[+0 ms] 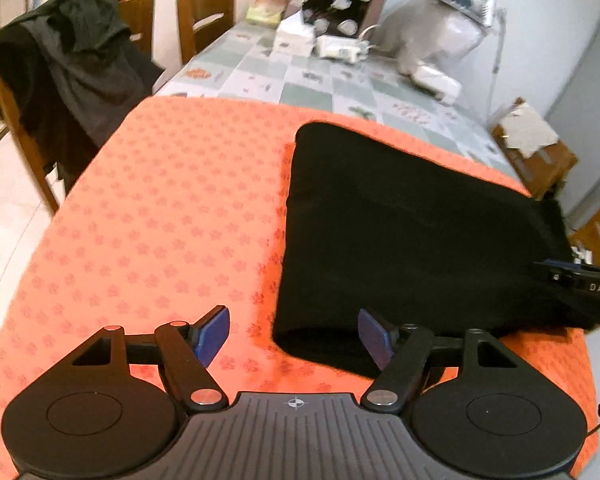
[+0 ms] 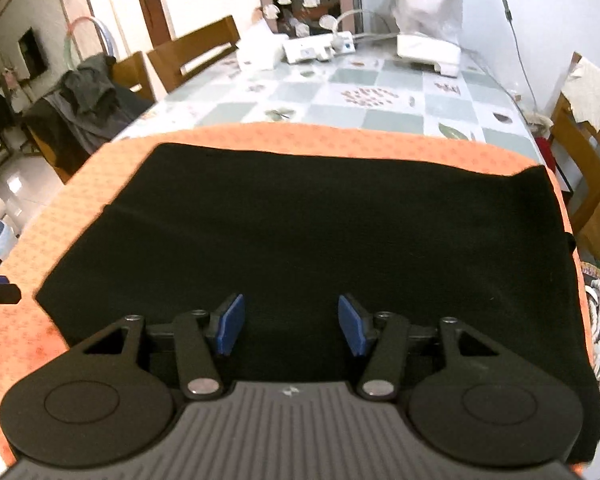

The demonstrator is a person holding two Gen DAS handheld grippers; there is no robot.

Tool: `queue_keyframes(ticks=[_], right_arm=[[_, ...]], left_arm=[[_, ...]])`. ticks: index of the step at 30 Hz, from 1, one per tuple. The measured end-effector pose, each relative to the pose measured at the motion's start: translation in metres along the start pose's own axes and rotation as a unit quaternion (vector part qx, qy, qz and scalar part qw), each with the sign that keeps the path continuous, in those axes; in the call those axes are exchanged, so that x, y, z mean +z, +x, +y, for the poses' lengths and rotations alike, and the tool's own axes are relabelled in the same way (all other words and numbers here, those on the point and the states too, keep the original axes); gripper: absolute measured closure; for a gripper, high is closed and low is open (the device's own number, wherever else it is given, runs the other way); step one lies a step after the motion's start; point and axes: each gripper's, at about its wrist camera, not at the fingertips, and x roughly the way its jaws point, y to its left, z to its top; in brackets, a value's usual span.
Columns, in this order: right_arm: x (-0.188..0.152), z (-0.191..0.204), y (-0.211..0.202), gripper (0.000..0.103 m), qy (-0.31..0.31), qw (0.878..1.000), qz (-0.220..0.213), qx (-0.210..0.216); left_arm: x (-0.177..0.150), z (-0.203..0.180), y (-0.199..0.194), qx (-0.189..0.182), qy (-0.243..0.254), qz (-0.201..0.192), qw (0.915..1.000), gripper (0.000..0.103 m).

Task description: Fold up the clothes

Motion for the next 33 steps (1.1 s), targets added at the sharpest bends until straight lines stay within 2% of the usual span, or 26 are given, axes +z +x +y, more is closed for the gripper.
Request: queue_keyframes(ticks=[4, 8, 9, 10, 12, 13, 17, 21, 26, 29, 33], right_arm=[[-0.007, 0.043, -0.022, 0.044, 0.025, 0.999, -0.025, 0.004], [-0.021, 0.101, -0.034, 0.044, 0.056, 0.997, -0.037, -0.029], [-0.024, 0.116, -0.037, 0.044, 0.069, 0.996, -0.038, -0.041], [-0.027, 0.129, -0.039, 0.044, 0.085, 0.995, -0.041, -0.045], [-0.032, 0.155, -0.042, 0.044, 0.114, 0.991, -0.048, -0.053], [-0.034, 0.167, -0.042, 0.044, 0.126, 0.989, -0.051, -0.060], [-0.046, 0.205, -0.047, 0.043, 0.164, 0.982, -0.064, -0.075], [-0.055, 0.230, -0.045, 0.043, 0.177, 0.978, -0.072, -0.085], [-0.060, 0.262, -0.043, 0.043, 0.181, 0.975, -0.079, -0.103], [-0.065, 0.283, -0.040, 0.043, 0.198, 0.968, -0.085, -0.127], [-0.071, 0.313, -0.031, 0.043, 0.234, 0.949, -0.095, -0.187]], left_arm=[[0.012, 0.025, -0.011, -0.044, 0.057, 0.019, 0.9972, 0.029], [0.026, 0.051, -0.018, -0.090, 0.127, 0.047, 0.9866, 0.028], [0.029, 0.056, -0.021, -0.102, 0.148, 0.050, 0.9825, 0.025], [0.032, 0.061, -0.023, -0.113, 0.168, 0.052, 0.9779, 0.018], [0.039, 0.068, -0.029, -0.120, 0.194, 0.047, 0.9724, 0.011], [0.042, 0.072, -0.031, -0.124, 0.207, 0.045, 0.9694, 0.010], [0.053, 0.083, -0.036, -0.157, 0.224, 0.044, 0.9609, 0.008], [0.061, 0.093, -0.034, -0.156, 0.235, 0.046, 0.9582, 0.005], [0.071, 0.111, -0.026, -0.183, 0.249, 0.046, 0.9500, 0.005], [0.078, 0.125, -0.017, -0.215, 0.263, 0.047, 0.9393, 0.005], [0.093, 0.136, 0.002, -0.255, 0.305, 0.068, 0.9154, 0.005]])
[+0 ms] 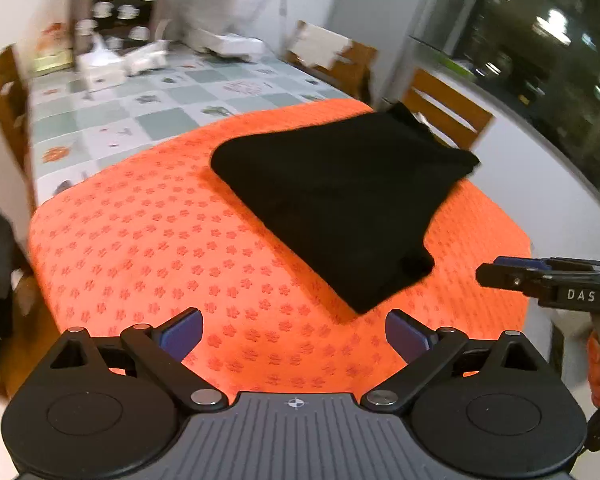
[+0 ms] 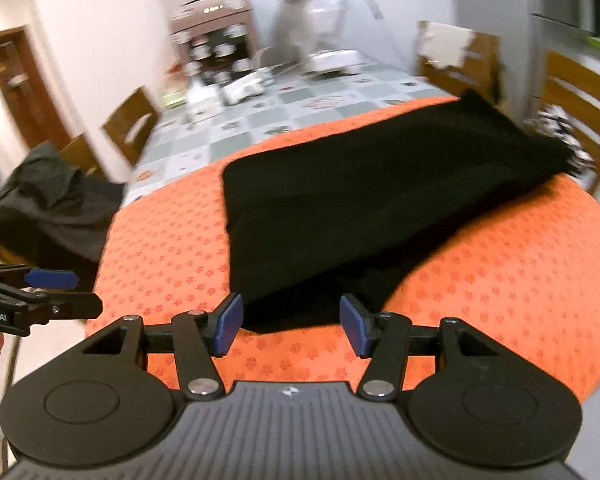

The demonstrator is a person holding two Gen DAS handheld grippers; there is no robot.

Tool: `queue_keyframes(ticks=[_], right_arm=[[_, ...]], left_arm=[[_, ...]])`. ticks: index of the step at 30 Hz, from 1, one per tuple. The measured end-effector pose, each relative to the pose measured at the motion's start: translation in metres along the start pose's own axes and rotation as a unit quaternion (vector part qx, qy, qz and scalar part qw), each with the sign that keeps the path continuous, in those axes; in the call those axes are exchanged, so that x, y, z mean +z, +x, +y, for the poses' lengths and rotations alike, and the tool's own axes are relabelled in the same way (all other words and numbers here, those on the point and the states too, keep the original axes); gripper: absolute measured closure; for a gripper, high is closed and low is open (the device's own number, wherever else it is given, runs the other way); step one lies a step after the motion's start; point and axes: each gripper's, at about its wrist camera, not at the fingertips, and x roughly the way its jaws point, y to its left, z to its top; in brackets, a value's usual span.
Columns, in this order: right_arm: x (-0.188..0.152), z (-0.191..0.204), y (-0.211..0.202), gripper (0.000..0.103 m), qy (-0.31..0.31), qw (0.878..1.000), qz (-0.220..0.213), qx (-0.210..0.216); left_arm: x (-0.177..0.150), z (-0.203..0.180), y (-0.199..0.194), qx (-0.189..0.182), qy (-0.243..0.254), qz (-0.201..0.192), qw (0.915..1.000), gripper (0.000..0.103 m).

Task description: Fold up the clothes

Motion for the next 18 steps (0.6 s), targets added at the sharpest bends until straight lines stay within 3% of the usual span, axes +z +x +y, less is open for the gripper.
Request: queue_keyframes(ticks=[8, 12, 18], right_arm=[[-0.043, 0.032, -0.015, 0.042, 0.122, 0.989, -0.031, -0.074], [-0.058, 0.039, -0.018, 0.042, 0.145, 0.985, -0.035, -0.090], [-0.066, 0.049, -0.013, 0.042, 0.167, 0.979, -0.034, -0.108]], left_arm=[[0.031, 0.028, 0.012, -0.046, 0.090, 0.018, 0.9947, 0.005], [0.049, 0.039, 0.020, -0.038, 0.079, 0.003, 0.9961, 0.006], [0.085, 0.064, 0.046, -0.064, 0.086, 0.004, 0.9943, 0.012]])
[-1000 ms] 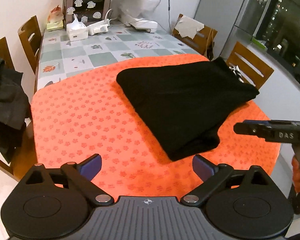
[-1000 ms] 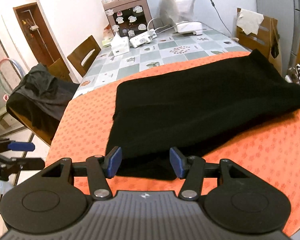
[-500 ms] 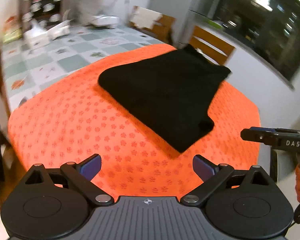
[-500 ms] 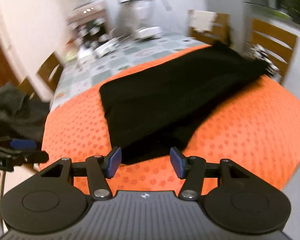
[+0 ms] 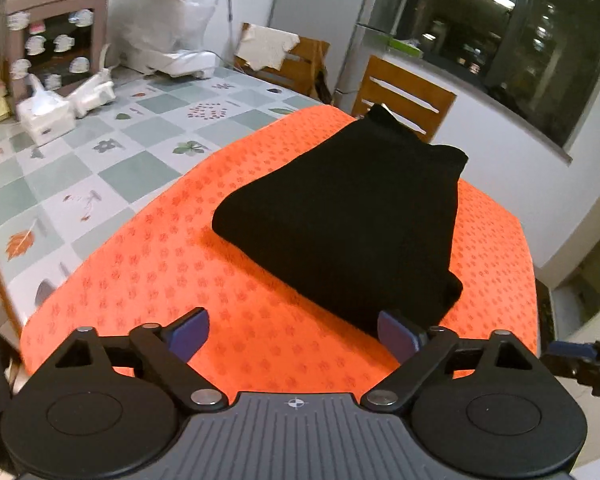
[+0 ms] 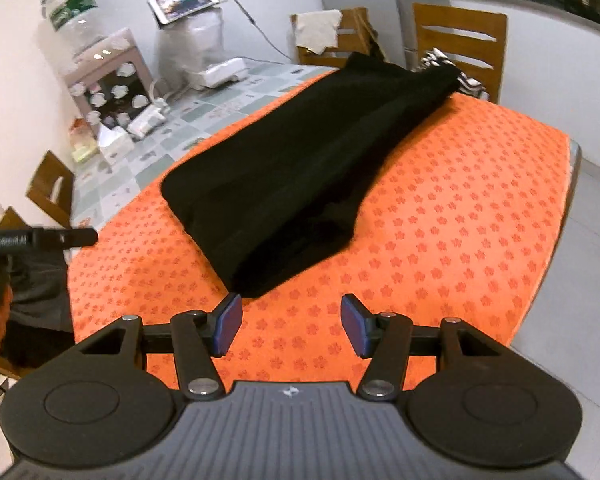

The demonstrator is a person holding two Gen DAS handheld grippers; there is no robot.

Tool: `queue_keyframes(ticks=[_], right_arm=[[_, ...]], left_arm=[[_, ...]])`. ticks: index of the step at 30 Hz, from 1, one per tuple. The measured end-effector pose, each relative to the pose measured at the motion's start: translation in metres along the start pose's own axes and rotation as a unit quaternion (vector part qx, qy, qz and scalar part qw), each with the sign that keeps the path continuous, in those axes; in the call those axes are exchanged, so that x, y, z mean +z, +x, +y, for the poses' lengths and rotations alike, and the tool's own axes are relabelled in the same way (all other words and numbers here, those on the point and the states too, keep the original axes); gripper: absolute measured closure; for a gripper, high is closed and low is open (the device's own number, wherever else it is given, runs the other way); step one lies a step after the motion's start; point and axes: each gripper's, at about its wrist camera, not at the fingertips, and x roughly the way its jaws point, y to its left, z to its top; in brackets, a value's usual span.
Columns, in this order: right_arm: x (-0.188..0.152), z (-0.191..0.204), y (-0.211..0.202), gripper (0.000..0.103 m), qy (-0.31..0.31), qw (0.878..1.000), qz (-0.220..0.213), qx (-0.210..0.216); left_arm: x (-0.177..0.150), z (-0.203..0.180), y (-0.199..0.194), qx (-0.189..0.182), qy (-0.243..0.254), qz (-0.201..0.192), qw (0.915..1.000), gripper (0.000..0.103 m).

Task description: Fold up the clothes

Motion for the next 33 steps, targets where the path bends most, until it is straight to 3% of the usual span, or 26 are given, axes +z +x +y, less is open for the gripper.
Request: queue_keyframes(ticks=[7, 11, 18, 20, 21, 22, 24, 25, 29, 33], right_arm=[[-0.003, 0.025, 0.032, 0.042, 0.039, 0.998, -0.006, -0.041], [-0.002, 0.048, 0.059, 0.042, 0.066, 0.996, -0.013, -0.059], [0.002, 0.080, 0.115, 0.042, 0.082, 0.993, -0.006, -0.082], [0.005, 0.083, 0.131, 0.048, 0.079, 0.993, 0.003, -0.091], [0.006, 0.083, 0.137, 0.068, 0.081, 0.993, 0.010, -0.089], [0.008, 0.082, 0.142, 0.078, 0.083, 0.993, 0.018, -0.086], [0.010, 0.083, 0.141, 0.086, 0.083, 0.993, 0.012, -0.089], [0.012, 0.085, 0.139, 0.088, 0.076, 0.993, 0.010, -0.090], [0.012, 0.084, 0.124, 0.092, 0.062, 0.993, 0.006, -0.097], [0.001, 0.080, 0.126, 0.094, 0.056, 0.992, 0.031, -0.107]], left_arm=[[0.041, 0.042, 0.065, -0.055, 0.067, 0.030, 0.9958, 0.030], [0.063, 0.071, 0.098, -0.064, 0.112, 0.043, 0.9908, 0.032], [0.093, 0.108, 0.148, -0.103, 0.125, 0.087, 0.9830, 0.035], [0.093, 0.109, 0.159, -0.115, 0.131, 0.103, 0.9793, 0.048], [0.094, 0.110, 0.164, -0.121, 0.133, 0.111, 0.9774, 0.066], [0.094, 0.110, 0.168, -0.133, 0.129, 0.119, 0.9754, 0.082], [0.094, 0.109, 0.170, -0.134, 0.131, 0.119, 0.9751, 0.086], [0.094, 0.111, 0.171, -0.131, 0.127, 0.118, 0.9761, 0.094], [0.094, 0.118, 0.172, -0.131, 0.104, 0.123, 0.9783, 0.094], [0.099, 0.121, 0.170, -0.129, 0.082, 0.130, 0.9796, 0.091]])
